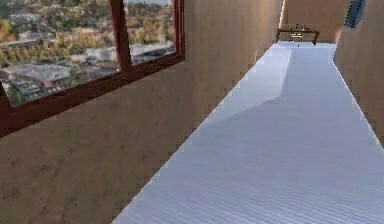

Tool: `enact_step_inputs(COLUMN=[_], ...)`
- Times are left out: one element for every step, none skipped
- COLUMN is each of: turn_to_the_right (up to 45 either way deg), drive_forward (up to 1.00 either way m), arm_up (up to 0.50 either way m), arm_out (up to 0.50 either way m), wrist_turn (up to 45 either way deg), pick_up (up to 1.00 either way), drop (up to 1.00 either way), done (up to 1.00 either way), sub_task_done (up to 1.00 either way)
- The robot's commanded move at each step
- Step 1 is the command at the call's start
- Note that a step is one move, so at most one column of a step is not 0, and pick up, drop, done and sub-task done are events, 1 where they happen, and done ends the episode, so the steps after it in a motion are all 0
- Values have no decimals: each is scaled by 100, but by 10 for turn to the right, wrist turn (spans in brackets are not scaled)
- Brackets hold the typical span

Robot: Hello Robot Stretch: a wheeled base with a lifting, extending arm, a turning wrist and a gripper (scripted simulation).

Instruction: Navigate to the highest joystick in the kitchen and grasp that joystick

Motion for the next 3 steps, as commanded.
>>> enact_step_inputs(turn_to_the_right=[60,0,240], drive_forward=[0,100,0], arm_up=[0,0,0], arm_out=[0,0,0], wrist_turn=[0,0,0], pick_up=[0,0,0], drop=[0,0,0], done=[0,0,0], sub_task_done=[0,0,0])
